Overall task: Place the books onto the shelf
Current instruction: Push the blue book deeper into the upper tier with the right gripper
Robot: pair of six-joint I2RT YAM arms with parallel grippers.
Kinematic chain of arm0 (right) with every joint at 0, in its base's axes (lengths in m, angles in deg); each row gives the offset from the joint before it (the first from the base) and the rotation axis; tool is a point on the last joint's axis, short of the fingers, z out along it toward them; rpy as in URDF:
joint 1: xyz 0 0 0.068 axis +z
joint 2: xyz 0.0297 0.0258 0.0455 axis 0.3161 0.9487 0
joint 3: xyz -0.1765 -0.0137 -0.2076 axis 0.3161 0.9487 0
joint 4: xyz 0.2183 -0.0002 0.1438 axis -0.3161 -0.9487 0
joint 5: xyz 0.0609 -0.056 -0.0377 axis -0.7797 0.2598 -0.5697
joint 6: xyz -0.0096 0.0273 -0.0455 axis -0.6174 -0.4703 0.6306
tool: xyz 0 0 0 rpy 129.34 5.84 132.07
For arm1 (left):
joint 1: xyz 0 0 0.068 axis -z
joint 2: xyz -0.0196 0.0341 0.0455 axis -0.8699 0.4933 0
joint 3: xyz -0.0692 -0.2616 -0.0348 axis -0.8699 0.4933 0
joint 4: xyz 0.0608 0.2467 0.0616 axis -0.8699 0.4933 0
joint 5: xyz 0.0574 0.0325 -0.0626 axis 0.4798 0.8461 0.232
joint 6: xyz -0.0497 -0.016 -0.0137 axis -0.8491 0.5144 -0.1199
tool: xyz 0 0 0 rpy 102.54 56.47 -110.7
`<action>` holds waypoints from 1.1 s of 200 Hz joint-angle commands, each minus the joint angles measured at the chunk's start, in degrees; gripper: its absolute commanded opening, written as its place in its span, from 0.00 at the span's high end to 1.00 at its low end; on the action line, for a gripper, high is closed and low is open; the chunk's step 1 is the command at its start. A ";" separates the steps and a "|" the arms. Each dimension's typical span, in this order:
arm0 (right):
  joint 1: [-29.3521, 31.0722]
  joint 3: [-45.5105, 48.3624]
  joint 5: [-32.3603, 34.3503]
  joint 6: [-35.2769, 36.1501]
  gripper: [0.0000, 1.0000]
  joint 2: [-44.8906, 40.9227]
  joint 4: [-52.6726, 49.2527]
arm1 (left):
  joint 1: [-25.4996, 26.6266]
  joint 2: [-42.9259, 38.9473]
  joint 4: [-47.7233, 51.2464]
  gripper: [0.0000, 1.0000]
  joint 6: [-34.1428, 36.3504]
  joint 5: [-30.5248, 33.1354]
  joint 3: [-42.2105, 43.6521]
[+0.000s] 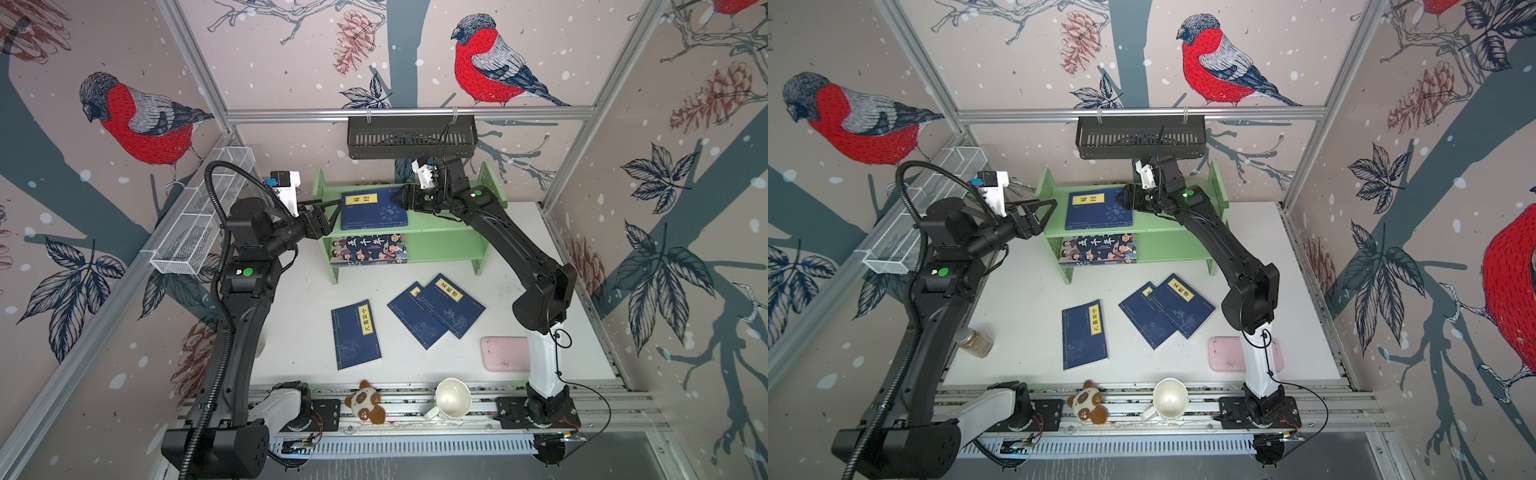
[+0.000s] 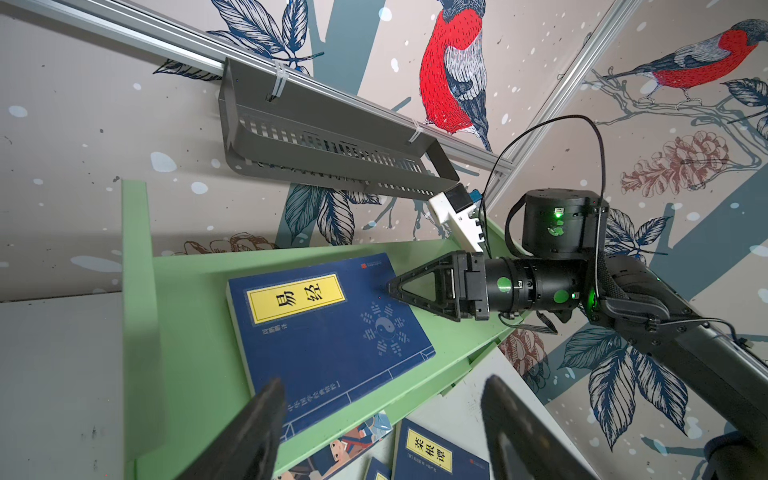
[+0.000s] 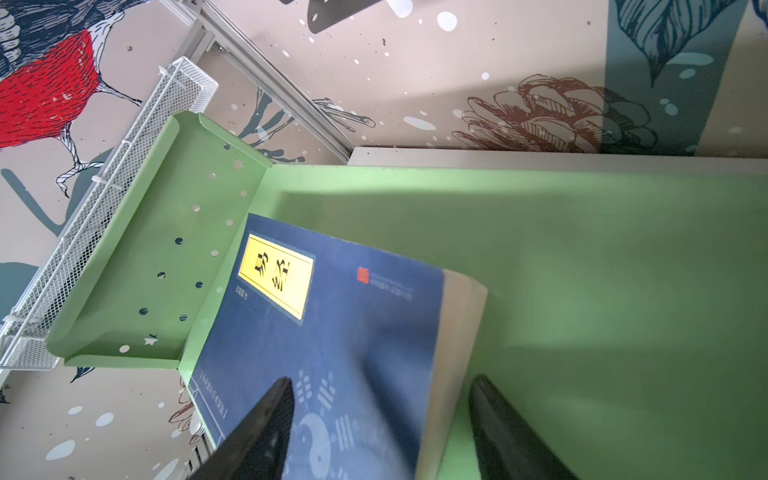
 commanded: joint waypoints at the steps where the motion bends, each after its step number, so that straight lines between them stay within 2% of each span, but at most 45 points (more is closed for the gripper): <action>1: 0.57 -0.84 -1.11 1.43 0.32 1.25 -4.34 | -0.19 0.07 -0.92 0.25 0.42 0.38 -0.09; 163: 3.04 -2.32 -1.37 1.58 0.33 2.83 -4.54 | -0.27 0.15 -1.19 0.25 0.32 0.63 0.10; 220: 4.42 0.15 4.34 -0.27 0.31 -0.14 -5.95 | -0.24 -0.06 -0.20 0.25 2.10 1.72 0.26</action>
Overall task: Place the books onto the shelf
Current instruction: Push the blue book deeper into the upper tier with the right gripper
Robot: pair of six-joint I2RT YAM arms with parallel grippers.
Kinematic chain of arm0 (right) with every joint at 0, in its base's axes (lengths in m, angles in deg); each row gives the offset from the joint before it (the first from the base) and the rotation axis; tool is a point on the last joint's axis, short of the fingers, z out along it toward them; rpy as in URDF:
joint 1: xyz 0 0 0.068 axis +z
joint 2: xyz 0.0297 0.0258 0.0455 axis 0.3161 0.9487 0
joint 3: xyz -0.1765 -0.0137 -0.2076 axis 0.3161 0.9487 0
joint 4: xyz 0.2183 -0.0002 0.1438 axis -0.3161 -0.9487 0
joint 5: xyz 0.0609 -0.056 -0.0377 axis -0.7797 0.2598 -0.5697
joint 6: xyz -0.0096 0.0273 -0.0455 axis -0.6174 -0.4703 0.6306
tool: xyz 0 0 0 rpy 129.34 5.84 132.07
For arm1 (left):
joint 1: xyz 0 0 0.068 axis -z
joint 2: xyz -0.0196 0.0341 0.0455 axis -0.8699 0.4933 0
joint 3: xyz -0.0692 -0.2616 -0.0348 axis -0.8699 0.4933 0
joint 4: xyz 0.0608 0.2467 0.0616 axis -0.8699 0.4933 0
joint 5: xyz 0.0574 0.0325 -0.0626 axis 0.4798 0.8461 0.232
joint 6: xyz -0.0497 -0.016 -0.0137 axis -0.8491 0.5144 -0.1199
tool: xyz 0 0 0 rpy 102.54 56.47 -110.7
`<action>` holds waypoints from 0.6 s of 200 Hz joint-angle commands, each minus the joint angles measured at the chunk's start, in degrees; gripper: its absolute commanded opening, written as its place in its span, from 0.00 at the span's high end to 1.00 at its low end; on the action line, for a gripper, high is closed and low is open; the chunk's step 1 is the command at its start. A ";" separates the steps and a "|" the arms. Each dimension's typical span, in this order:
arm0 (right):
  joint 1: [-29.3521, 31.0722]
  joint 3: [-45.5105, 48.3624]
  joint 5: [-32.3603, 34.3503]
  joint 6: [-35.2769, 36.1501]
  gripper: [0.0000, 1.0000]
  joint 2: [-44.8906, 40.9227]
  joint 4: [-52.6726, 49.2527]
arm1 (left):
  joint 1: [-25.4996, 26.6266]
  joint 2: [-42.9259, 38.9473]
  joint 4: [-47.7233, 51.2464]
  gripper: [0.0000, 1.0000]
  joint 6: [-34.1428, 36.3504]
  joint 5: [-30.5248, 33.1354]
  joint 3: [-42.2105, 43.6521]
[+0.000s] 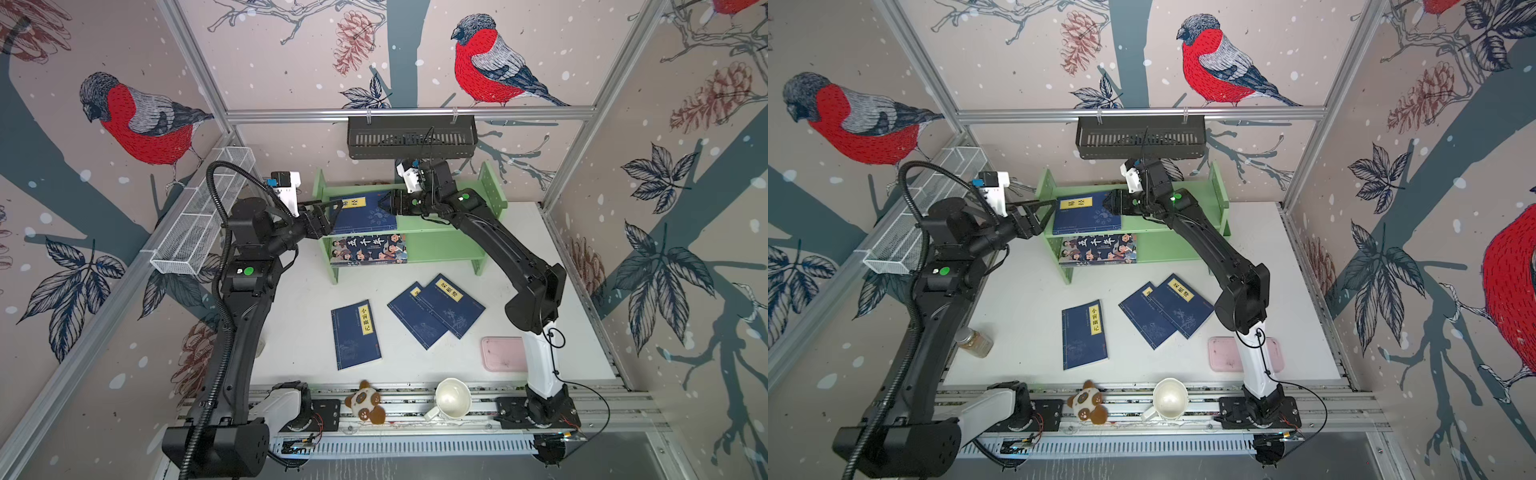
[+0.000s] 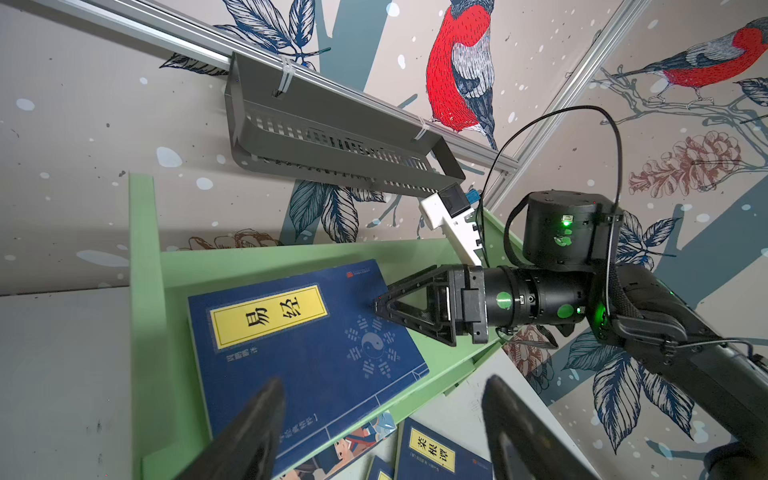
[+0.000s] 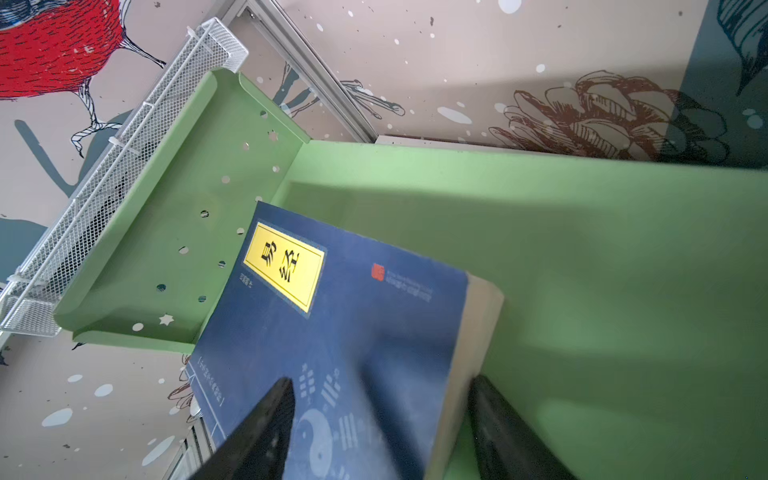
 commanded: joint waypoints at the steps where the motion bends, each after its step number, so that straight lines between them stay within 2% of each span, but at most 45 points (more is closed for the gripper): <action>1: 0.51 1.81 3.14 -1.80 0.31 -1.52 -6.27 | -0.17 -0.35 -0.19 0.25 1.98 1.20 -0.07; 41: 1.10 7.89 6.81 -3.29 0.30 -6.16 -5.15 | -0.16 -0.70 1.12 0.25 2.91 1.93 -0.35; 68: 1.18 11.53 5.52 -4.23 0.30 -8.32 -2.74 | -0.24 -0.81 1.50 0.25 3.07 1.84 0.01; 120: 2.97 11.84 4.67 -4.64 0.31 -7.89 -2.46 | -0.20 -0.99 1.17 0.24 2.89 1.53 0.28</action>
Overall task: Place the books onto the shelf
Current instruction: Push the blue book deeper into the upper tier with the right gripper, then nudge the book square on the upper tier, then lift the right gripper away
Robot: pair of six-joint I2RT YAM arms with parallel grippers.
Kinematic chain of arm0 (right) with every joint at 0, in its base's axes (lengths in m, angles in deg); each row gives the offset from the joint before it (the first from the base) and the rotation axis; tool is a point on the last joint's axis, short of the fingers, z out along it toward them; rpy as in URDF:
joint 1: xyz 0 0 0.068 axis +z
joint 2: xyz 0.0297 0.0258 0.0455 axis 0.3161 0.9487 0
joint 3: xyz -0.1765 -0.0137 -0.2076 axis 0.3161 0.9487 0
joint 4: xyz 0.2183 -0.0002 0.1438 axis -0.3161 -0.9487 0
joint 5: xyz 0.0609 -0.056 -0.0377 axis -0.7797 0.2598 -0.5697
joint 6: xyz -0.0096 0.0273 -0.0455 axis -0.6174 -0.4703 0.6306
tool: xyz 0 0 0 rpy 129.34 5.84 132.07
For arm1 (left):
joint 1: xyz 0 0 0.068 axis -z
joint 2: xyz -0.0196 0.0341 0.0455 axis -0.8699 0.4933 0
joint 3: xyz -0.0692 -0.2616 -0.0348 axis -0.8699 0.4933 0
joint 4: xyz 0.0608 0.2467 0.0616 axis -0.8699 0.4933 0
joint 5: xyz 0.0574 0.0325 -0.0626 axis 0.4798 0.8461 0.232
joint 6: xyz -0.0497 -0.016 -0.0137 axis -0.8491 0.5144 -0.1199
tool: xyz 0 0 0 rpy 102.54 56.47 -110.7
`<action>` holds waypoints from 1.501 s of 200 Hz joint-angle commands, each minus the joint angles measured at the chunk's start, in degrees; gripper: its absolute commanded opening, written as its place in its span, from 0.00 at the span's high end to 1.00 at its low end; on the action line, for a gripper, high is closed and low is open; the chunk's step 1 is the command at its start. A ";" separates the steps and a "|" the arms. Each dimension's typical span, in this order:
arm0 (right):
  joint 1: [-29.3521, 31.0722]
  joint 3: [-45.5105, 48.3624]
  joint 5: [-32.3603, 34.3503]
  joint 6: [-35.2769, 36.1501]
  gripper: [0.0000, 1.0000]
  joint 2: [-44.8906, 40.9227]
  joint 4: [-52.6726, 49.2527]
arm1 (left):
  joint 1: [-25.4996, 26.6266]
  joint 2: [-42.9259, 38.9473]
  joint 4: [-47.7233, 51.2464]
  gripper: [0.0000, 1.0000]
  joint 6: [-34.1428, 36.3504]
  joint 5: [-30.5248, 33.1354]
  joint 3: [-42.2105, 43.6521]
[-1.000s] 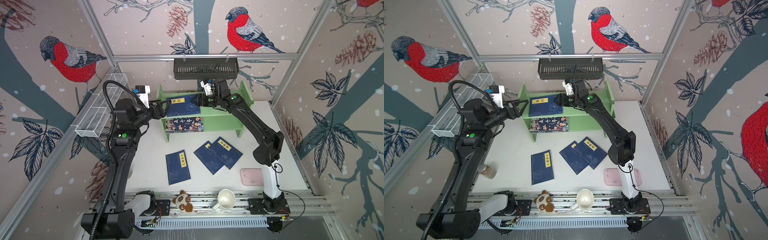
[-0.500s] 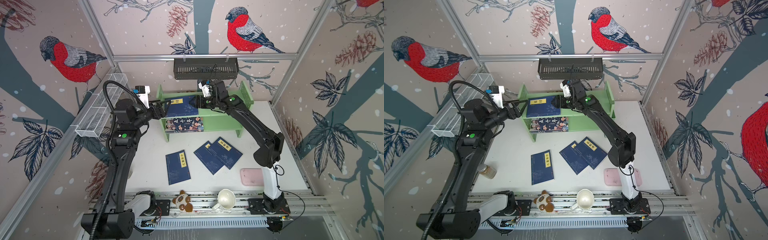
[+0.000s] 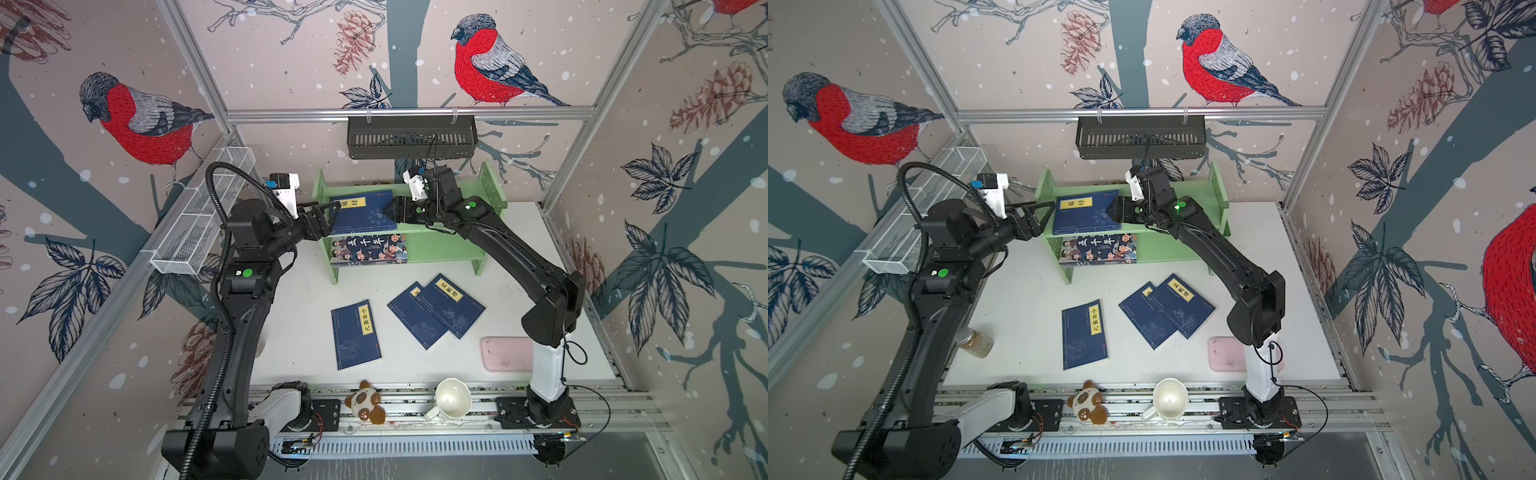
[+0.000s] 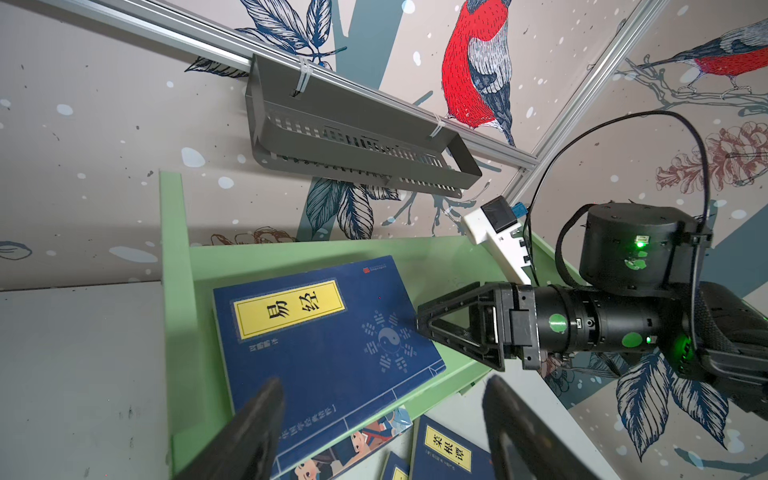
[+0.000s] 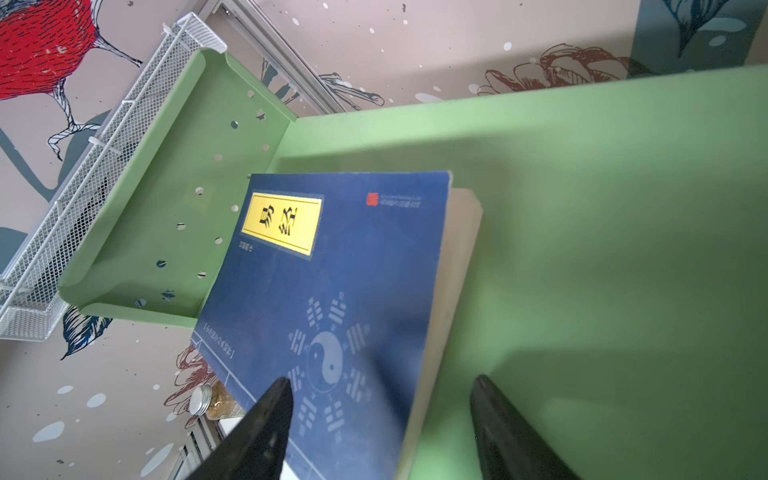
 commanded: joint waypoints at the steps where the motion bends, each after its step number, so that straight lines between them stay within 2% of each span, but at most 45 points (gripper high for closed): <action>1: 0.81 0.40 -0.35 -1.51 0.31 0.54 -4.42 | -0.06 -0.29 -0.91 0.24 0.99 -0.63 0.06; 127: 2.42 -1.99 0.50 -1.72 0.31 2.21 -5.12 | -0.04 -0.55 -1.44 0.24 0.65 -0.79 0.33; 169: 3.02 -0.22 1.50 -2.20 0.31 1.19 -4.91 | -0.04 -0.64 -1.64 0.24 0.60 -0.88 0.59; 300: 1.41 -4.00 -0.13 -1.48 0.31 4.12 -5.41 | -0.06 -0.96 -1.84 0.24 0.24 -1.07 0.56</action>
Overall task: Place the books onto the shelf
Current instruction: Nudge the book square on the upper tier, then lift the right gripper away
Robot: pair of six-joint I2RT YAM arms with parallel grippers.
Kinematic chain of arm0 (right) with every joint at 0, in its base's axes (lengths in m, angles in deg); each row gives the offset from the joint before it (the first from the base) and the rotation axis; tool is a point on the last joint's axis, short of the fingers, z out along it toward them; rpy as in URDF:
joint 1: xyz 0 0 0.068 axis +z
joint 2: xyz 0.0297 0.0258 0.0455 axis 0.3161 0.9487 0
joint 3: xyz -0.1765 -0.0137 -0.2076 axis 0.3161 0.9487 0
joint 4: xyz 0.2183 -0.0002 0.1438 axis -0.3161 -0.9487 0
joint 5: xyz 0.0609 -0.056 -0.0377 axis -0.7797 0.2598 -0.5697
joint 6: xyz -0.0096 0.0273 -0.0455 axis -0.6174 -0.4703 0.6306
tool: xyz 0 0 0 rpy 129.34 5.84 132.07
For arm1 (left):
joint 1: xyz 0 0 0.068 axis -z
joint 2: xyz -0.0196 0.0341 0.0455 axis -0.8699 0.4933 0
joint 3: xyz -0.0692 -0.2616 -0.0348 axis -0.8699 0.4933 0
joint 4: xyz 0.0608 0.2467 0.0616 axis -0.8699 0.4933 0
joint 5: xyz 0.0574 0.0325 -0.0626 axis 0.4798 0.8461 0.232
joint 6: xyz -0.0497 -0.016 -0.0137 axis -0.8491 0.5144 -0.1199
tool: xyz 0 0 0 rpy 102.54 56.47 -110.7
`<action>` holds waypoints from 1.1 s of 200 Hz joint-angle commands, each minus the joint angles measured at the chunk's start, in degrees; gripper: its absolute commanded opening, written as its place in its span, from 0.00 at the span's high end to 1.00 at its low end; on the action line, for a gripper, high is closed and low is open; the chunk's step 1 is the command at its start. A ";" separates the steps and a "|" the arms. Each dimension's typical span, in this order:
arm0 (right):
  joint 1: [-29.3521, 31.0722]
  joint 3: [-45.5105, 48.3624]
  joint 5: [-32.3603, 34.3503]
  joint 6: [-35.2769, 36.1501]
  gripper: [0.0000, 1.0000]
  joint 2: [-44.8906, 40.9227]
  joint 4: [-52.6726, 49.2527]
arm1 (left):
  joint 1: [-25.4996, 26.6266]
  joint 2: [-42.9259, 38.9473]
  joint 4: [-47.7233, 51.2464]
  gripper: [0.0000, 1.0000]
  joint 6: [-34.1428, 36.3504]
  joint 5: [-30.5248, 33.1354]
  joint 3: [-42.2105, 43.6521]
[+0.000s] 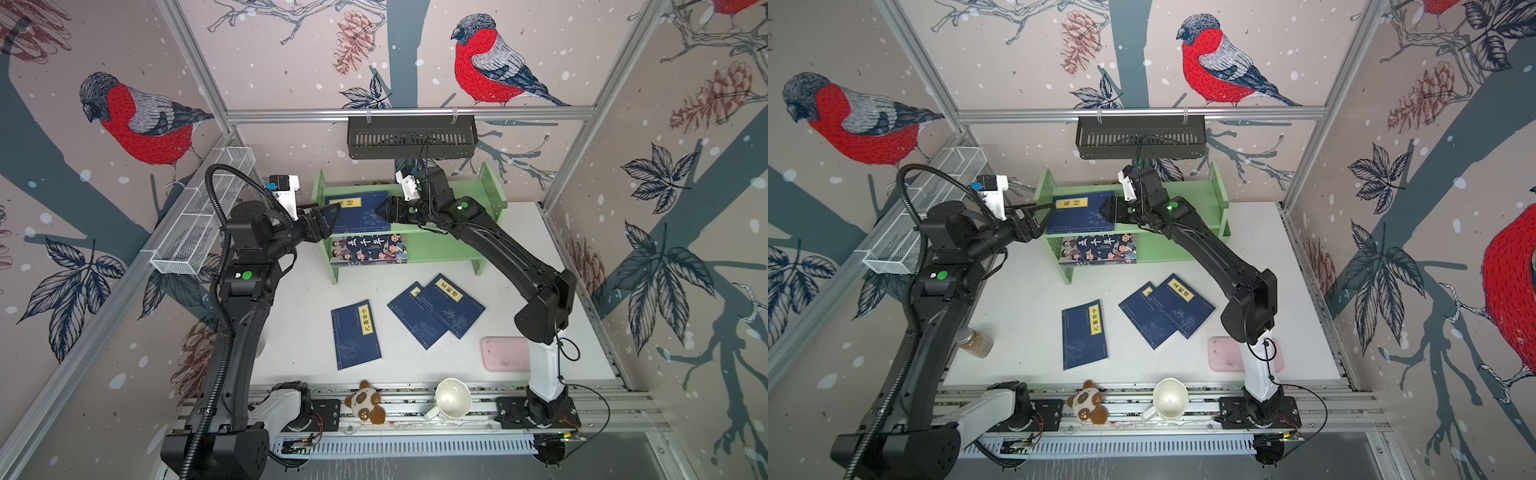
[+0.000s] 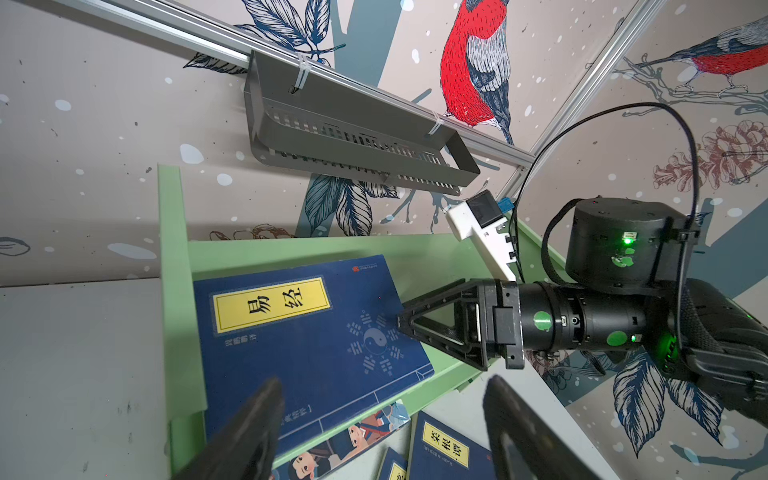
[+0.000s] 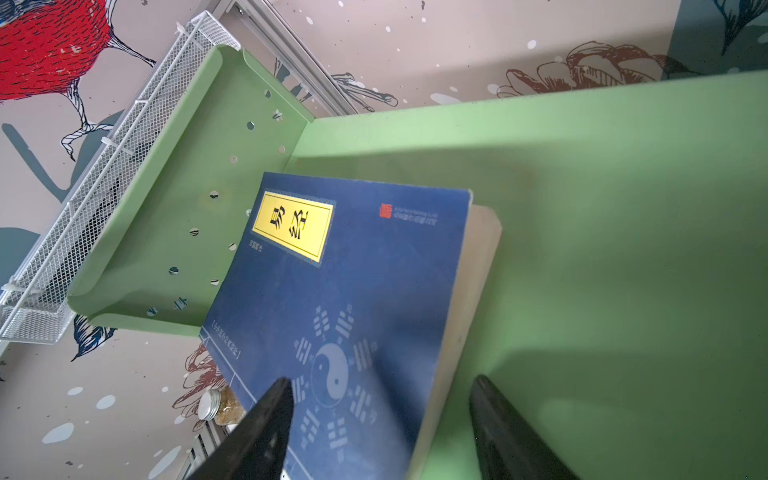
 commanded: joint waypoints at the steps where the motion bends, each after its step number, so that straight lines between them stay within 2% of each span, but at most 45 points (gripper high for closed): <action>1: 0.25 -0.45 -0.75 -0.46 0.31 1.01 -5.80 | -0.08 -0.17 -1.89 0.24 0.31 -0.93 -0.04; 126: 1.06 -1.38 -1.21 -0.39 0.31 1.80 -5.78 | -0.01 -0.27 -1.99 0.24 -0.25 -1.32 0.07; 154: 0.57 -1.08 1.70 -0.05 0.30 1.22 -6.08 | -0.04 -0.27 -1.01 0.23 -0.43 -1.04 -0.02; 188: -2.14 2.23 5.22 0.06 0.29 -4.05 -4.19 | -0.10 -0.50 5.69 0.22 -1.81 -0.19 0.24; 220: -3.97 9.45 6.38 2.18 0.29 -13.83 -0.35 | -0.55 -2.65 13.55 0.22 -3.97 1.36 3.36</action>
